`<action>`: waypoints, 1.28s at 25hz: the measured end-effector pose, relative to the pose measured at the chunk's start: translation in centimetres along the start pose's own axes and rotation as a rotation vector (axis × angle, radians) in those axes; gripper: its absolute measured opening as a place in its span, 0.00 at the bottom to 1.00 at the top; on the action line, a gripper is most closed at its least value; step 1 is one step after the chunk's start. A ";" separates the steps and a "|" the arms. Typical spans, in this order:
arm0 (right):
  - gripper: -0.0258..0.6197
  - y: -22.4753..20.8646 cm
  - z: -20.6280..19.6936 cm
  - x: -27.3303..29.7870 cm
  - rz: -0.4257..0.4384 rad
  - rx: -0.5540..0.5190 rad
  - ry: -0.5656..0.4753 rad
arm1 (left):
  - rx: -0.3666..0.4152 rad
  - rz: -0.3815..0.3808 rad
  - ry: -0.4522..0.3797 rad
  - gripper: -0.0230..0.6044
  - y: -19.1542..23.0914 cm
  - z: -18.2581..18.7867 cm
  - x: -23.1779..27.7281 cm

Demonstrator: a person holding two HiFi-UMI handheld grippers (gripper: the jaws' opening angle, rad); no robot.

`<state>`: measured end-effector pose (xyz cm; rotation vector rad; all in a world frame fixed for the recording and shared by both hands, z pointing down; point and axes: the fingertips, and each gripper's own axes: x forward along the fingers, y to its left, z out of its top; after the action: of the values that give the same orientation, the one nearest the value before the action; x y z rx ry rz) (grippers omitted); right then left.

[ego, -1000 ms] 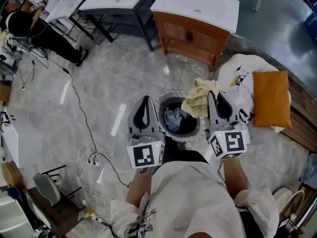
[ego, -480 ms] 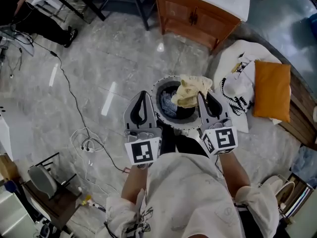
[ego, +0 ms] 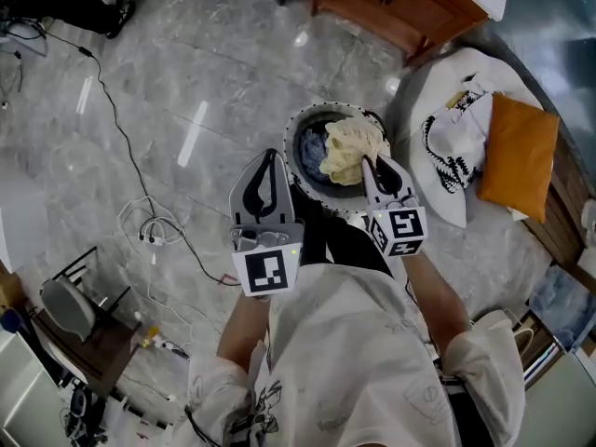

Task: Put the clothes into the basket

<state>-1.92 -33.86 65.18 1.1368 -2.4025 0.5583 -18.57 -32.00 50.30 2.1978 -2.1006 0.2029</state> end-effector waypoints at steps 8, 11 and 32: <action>0.10 -0.8 -10.0 6.4 -0.039 0.055 0.237 | 0.004 -0.002 0.018 0.04 1.3 -2.0 0.4; 0.10 -1.1 -13.6 8.1 -0.052 0.058 0.332 | -0.002 -0.004 0.033 0.04 1.8 -2.9 0.6; 0.25 -3.0 -27.2 9.4 -0.039 0.064 0.807 | -0.018 0.022 0.090 0.04 2.4 -5.3 1.1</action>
<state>0.47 -27.30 93.26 0.7662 -1.6693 0.8813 -21.05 -32.40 55.67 2.1147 -2.0721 0.2781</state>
